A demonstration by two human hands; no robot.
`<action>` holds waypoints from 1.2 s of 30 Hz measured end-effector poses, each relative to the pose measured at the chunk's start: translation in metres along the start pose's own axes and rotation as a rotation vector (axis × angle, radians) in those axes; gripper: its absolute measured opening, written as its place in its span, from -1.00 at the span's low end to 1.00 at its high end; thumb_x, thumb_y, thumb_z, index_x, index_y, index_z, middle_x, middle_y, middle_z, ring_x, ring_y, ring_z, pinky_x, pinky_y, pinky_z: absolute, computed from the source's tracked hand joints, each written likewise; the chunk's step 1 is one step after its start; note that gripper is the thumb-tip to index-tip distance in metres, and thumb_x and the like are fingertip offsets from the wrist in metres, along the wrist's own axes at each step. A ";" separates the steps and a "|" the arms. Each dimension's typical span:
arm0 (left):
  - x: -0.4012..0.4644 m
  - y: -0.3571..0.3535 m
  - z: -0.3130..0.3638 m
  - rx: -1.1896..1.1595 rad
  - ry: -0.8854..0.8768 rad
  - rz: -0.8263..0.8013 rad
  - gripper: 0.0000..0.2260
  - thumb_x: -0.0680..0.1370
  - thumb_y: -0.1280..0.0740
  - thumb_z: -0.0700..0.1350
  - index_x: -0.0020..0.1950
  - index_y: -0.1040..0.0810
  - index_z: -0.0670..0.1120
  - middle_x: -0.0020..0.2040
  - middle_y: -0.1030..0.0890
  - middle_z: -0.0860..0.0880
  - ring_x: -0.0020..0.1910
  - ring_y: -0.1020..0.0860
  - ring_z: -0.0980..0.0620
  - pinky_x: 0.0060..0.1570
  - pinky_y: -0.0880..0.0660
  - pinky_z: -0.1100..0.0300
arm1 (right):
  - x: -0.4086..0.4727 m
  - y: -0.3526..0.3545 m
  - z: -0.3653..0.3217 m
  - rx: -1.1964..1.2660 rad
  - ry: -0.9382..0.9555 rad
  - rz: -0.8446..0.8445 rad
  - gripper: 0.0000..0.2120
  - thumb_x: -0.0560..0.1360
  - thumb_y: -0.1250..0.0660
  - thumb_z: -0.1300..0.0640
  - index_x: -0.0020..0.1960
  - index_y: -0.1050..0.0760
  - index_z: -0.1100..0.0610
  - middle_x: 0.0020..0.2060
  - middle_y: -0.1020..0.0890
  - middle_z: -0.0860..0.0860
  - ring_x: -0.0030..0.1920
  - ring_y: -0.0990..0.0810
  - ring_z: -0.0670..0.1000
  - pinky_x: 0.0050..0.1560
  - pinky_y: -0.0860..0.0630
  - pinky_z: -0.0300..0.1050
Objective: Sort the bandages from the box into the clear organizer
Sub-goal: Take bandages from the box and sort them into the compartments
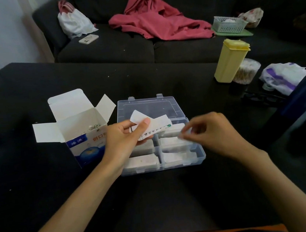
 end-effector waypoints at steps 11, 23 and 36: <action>-0.017 -0.040 -0.010 -0.119 0.215 -0.343 -0.84 0.46 -0.41 -0.16 0.03 -0.59 -0.04 -0.12 -0.71 0.00 -0.11 -0.67 0.09 -0.22 -0.59 0.32 | 0.002 -0.013 0.019 0.518 -0.323 0.036 -0.96 0.41 -0.43 0.12 -0.16 -0.58 0.03 -0.23 -0.65 -0.05 -0.21 -0.63 -0.10 -0.36 -0.47 -0.36; -0.010 -0.028 -0.014 -0.084 0.273 -0.296 -0.86 0.46 -0.39 -0.26 -0.03 -0.60 -0.06 -0.09 -0.70 -0.04 -0.13 -0.68 0.08 -0.20 -0.61 0.27 | -0.004 -0.003 0.034 0.542 -0.395 -0.012 -0.95 0.37 -0.47 0.10 -0.19 -0.61 0.02 -0.26 -0.65 -0.10 -0.23 -0.61 -0.16 -0.34 -0.46 -0.37; 0.000 -0.004 -0.012 -0.093 0.191 -0.035 -0.81 0.52 -0.36 -0.22 0.13 -0.56 -0.11 0.03 -0.66 -0.06 -0.13 -0.67 0.12 -0.16 -0.62 0.25 | 0.003 -0.030 0.023 -0.135 -0.149 -0.149 -0.91 0.35 -0.49 0.00 -0.26 -0.61 -0.02 -0.30 -0.62 -0.14 -0.27 -0.57 -0.15 -0.18 -0.53 -0.28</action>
Point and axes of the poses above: each hand's wrist, its own x-axis towards the middle knuckle, its own y-axis out of the back of the hand, z = x × y, the point moved 8 cm from there along x, towards the middle knuckle
